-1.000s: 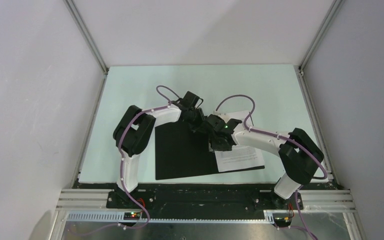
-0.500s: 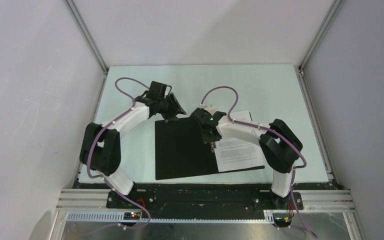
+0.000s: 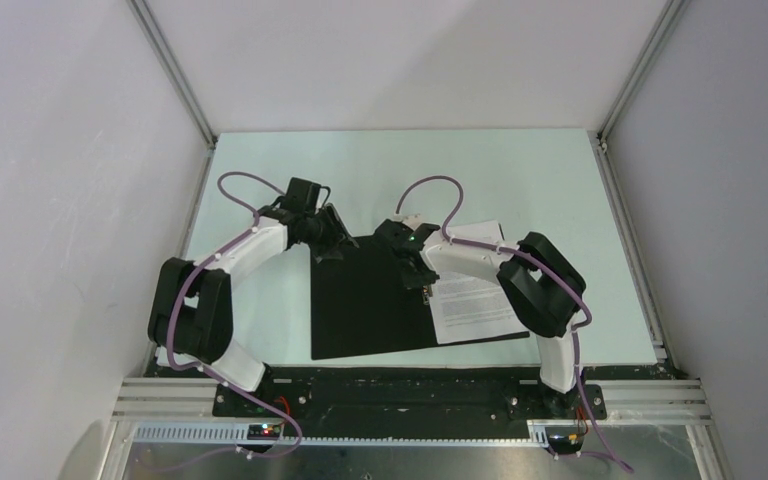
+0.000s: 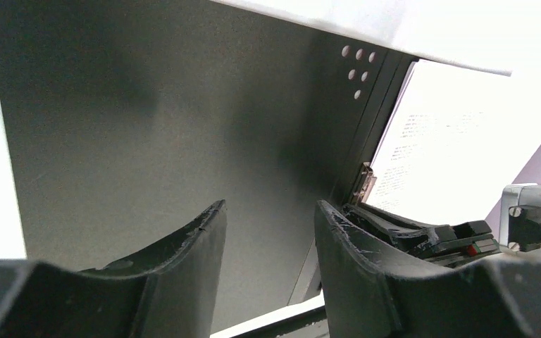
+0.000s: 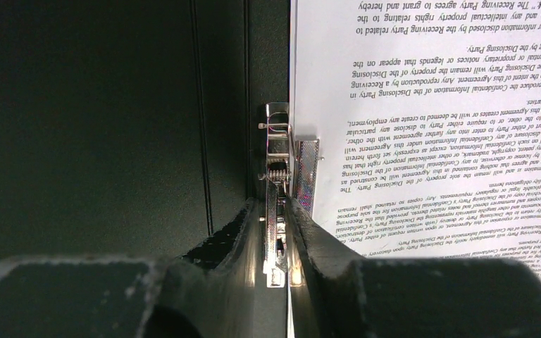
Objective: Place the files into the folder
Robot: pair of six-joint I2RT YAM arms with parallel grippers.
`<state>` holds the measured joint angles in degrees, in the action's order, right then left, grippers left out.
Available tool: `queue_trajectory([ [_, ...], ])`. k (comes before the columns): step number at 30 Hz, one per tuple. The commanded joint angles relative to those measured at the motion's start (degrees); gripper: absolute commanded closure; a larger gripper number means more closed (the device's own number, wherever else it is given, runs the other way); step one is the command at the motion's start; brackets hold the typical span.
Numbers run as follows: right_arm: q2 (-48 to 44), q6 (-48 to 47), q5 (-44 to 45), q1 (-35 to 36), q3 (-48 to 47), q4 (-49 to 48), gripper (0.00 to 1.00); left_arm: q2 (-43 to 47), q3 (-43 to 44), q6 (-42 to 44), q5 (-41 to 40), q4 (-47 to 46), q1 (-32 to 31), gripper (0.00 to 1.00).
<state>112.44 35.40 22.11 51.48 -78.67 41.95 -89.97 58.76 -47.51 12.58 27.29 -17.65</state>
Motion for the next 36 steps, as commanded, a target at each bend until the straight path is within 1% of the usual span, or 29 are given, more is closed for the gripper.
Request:
queue_trajectory([
  [1,-1.0,1.5,1.1,0.9,-1.4,2.0,0.76,2.5,-0.5,1.0,-0.1,-0.9,0.7,0.46],
  [8,-1.5,3.7,1.6,1.6,-0.8,3.8,0.8,2.9,-1.6,0.3,0.0,-0.9,1.5,0.47],
  [22,-5.8,6.2,2.3,2.6,0.7,5.8,0.79,2.3,-2.1,0.5,0.2,-0.9,1.8,0.48],
  [29,-6.0,7.4,1.6,3.6,2.0,5.9,0.79,2.0,-2.1,0.6,0.3,-0.9,1.8,0.48],
  [36,-5.6,7.9,0.1,2.9,4.7,3.8,0.79,2.1,-2.3,0.6,0.4,-0.9,1.8,0.48],
])
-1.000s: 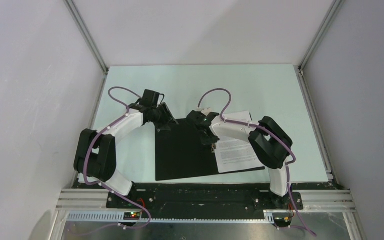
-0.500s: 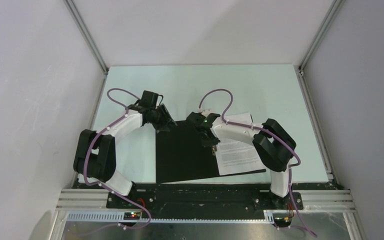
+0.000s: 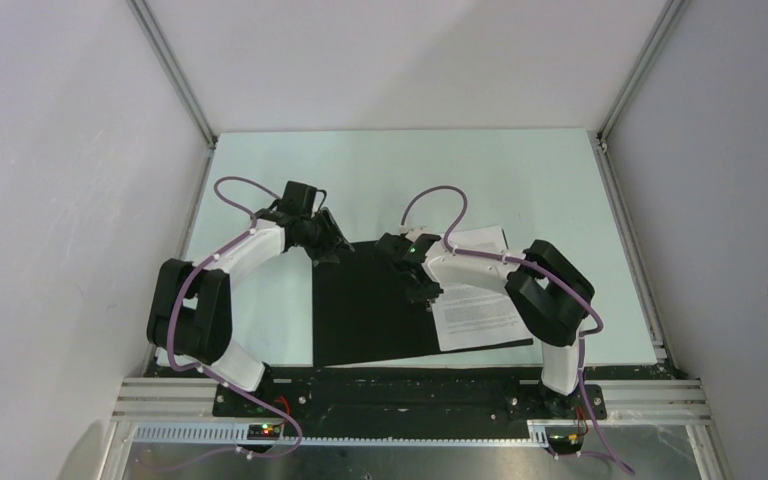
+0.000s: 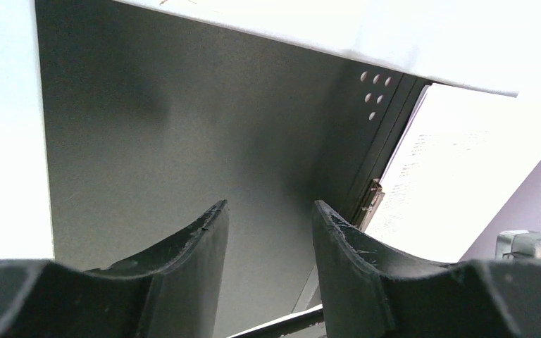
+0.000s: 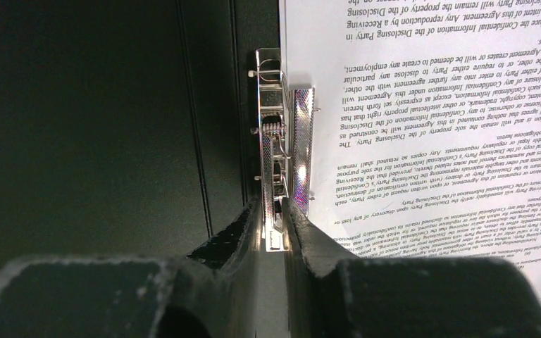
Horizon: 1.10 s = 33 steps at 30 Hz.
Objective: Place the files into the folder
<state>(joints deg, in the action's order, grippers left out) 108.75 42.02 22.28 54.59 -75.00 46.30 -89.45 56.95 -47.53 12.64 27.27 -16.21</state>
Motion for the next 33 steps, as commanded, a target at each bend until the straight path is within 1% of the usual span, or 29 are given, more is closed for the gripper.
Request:
queue_trajectory([
  [1,-1.7,1.1,-0.5,-0.2,1.0,-1.1,0.79,1.5,-0.5,0.6,0.3,-0.9,0.4,0.48],
  [7,-0.6,0.8,-2.0,-0.5,1.1,-2.3,0.8,1.8,-0.8,0.5,0.0,-1.0,0.4,0.48],
  [11,0.8,0.8,-2.6,-0.9,1.6,-2.8,0.85,2.2,-1.2,0.7,-0.2,-1.0,0.6,0.48],
  [15,2.3,0.6,-2.8,-1.1,2.0,-2.9,0.88,4.0,-2.5,1.5,-0.8,-0.9,1.3,0.47],
  [22,2.2,-0.9,-3.4,-1.8,1.9,-2.4,0.85,7.9,-6.5,3.6,-2.2,-0.8,4.1,0.45],
  [25,4.4,-1.6,-4.3,-2.2,2.0,-2.4,0.89,9.2,-8.6,4.1,-2.6,-0.7,4.9,0.39],
  [26,4.8,-1.9,-4.4,-2.3,1.9,-2.5,0.89,9.8,-9.0,4.4,-2.7,-0.6,5.1,0.36],
  [27,5.3,-2.4,-4.8,-2.7,1.9,-2.6,0.89,10.2,-9.9,4.6,-3.0,-0.4,5.5,0.34],
  [30,5.0,-2.9,-4.4,-3.2,1.8,-2.5,0.83,12.3,-11.1,5.3,-3.3,0.2,6.8,0.3],
  [33,3.9,-3.7,-4.0,-3.6,1.9,-2.8,0.82,13.7,-12.5,5.7,-3.5,0.7,8.2,0.29],
])
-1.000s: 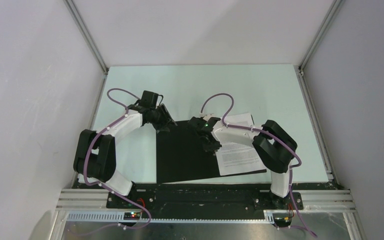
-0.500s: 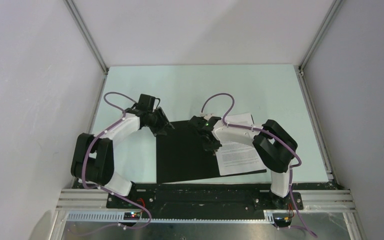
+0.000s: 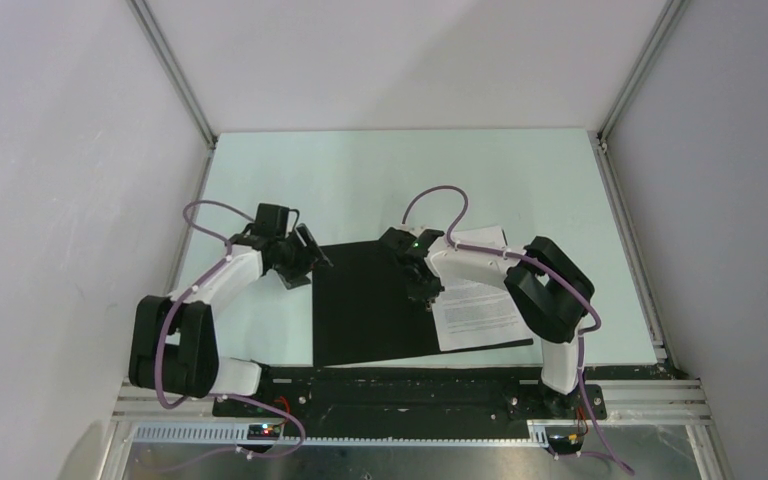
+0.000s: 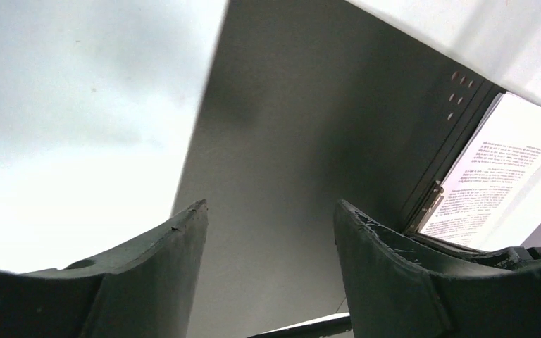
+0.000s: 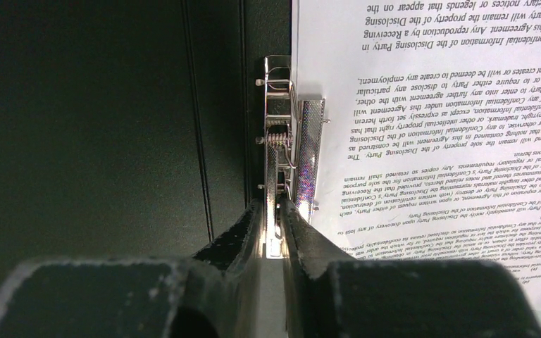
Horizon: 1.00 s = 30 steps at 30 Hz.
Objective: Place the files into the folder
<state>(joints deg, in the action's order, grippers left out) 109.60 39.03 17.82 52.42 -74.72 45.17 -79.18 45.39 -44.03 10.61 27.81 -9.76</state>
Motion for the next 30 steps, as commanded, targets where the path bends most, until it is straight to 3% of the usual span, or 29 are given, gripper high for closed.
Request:
queue_trajectory([
  [1,3.1,-0.9,0.1,-1.6,1.6,-1.8,0.85,4.1,-1.3,2.4,-1.4,0.3,2.0,0.29],
  [5,3.3,-1.9,-0.1,-2.2,0.9,-2.1,1.0,5.3,-2.4,2.9,-1.9,0.9,2.6,0.28],
  [18,-8.4,-6.8,-2.0,-6.6,-4.1,-0.3,1.0,-0.7,-1.5,11.0,6.6,1.0,5.3,0.02],
  [30,-12.7,-8.6,-5.5,-8.2,-5.7,0.2,1.0,-6.0,2.9,12.5,15.8,-0.6,5.3,0.0],
])
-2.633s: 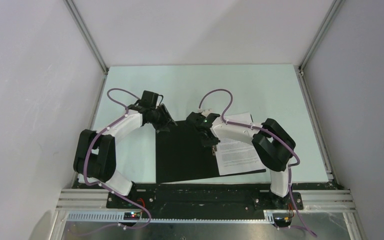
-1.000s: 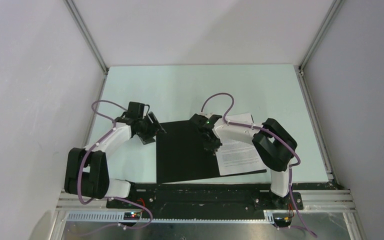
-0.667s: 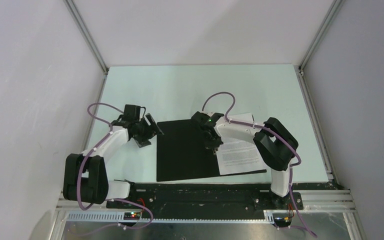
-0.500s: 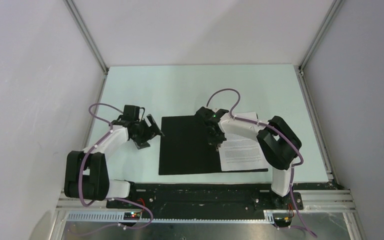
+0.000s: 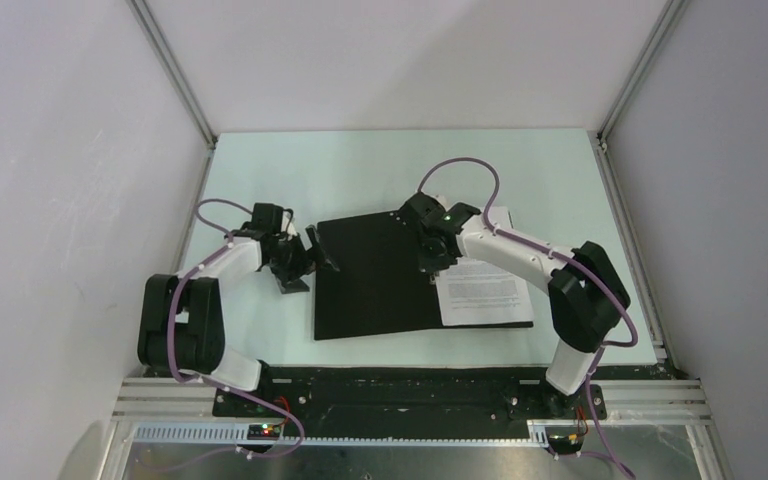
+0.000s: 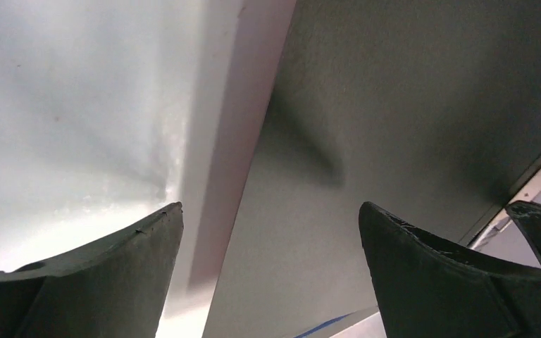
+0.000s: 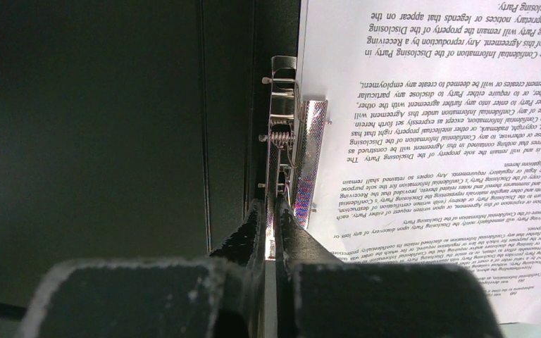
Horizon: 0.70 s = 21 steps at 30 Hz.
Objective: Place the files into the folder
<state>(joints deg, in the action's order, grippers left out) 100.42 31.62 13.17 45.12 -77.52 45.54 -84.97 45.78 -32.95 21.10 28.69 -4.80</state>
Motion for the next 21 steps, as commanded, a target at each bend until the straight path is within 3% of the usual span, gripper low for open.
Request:
queue_trajectory([
  [1,-3.7,-1.2,-1.0,-1.0,-3.0,-0.1,1.0,-0.1,2.5,1.5,5.6,-1.6,0.4,0.0],
  [8,-4.1,-1.3,-2.1,-1.7,-3.0,-0.1,1.0,2.0,2.4,0.0,12.1,-4.6,0.4,0.0],
  [21,2.8,2.0,-6.0,-1.1,-3.0,-6.7,1.0,19.5,1.0,-4.1,19.2,-5.5,0.4,0.0],
])
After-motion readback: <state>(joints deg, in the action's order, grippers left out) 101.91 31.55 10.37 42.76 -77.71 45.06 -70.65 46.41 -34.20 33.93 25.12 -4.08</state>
